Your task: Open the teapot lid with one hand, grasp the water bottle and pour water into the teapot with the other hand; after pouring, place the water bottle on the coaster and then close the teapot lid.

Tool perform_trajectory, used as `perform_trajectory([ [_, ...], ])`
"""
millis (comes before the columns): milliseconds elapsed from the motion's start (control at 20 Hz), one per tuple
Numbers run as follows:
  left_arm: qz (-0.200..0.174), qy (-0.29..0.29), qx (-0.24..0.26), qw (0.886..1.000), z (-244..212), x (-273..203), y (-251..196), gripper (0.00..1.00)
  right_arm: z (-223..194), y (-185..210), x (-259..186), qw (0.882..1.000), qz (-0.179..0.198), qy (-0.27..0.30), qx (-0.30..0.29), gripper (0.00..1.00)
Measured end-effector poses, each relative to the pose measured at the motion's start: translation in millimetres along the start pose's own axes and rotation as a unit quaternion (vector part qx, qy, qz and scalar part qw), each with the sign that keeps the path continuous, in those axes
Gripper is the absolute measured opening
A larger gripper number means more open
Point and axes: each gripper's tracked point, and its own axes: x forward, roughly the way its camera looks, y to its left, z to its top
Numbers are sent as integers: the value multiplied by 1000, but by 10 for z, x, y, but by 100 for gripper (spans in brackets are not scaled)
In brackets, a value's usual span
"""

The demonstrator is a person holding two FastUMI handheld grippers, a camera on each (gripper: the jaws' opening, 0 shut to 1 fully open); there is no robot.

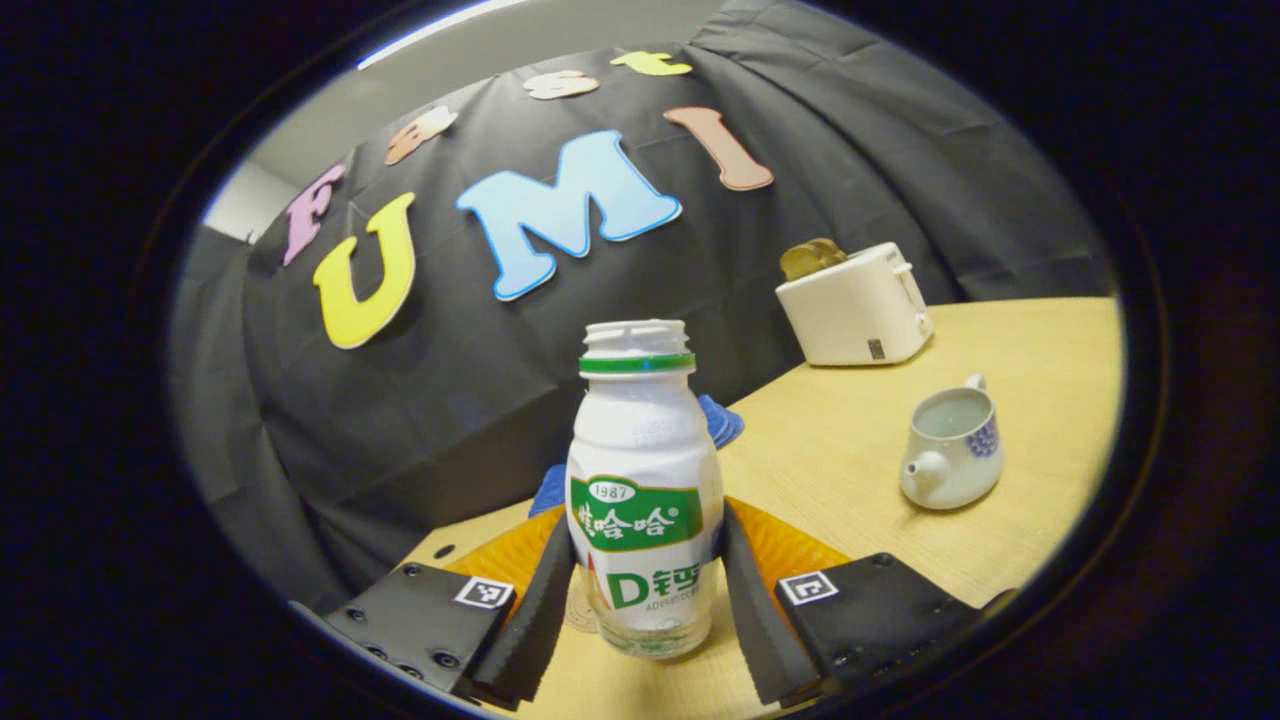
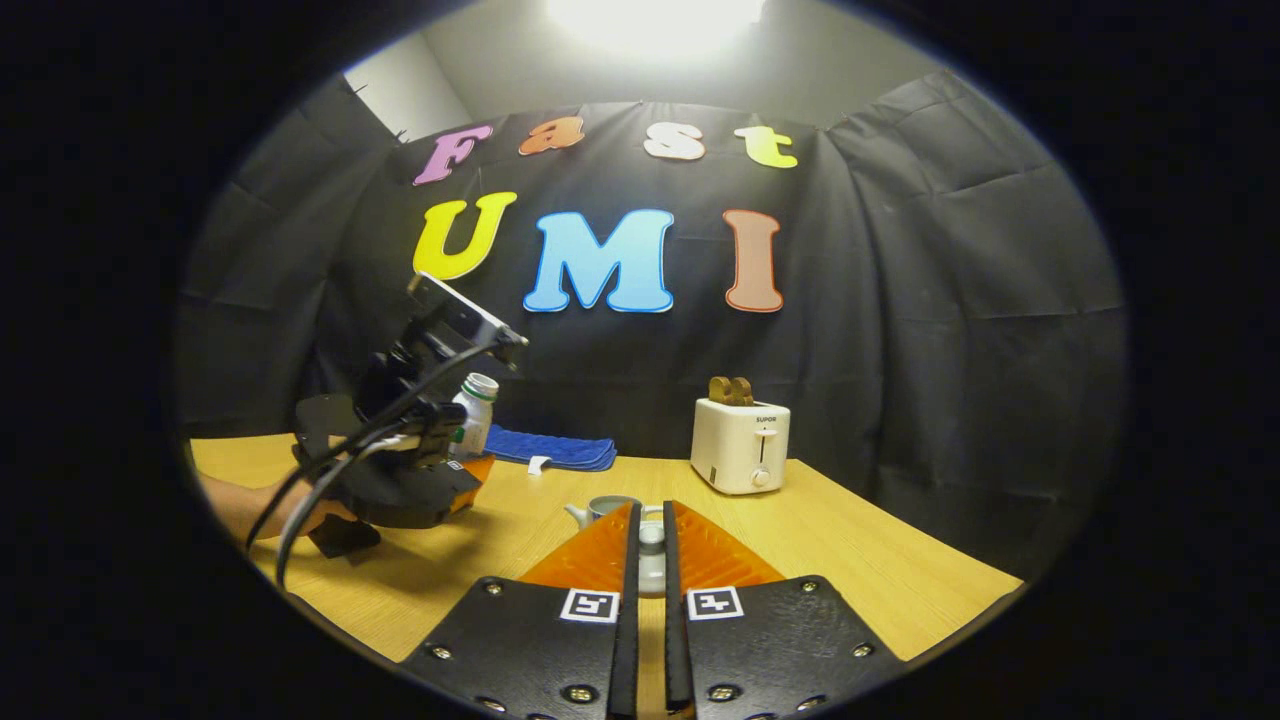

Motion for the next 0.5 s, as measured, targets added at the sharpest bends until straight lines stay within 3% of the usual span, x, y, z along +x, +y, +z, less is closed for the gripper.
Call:
perform_trajectory([
  [150, -6, 0, 67, 998, 73, 80, -142, 77, -80, -68, -142, 1000, -6, 1, 3, 11],
  [300, -40, 14, 114, 993, 51, 154, -407, 86, -74, -146, -249, 1000, -9, -5, 17, 11],
  [400, -50, 24, 164, 985, 45, 171, -501, 77, -21, -205, -284, 1000, -16, -17, 12, 11],
  [500, -55, 35, 213, 975, 7, 196, -580, 84, -9, -218, -309, 1000, -16, -22, 7, 11],
])
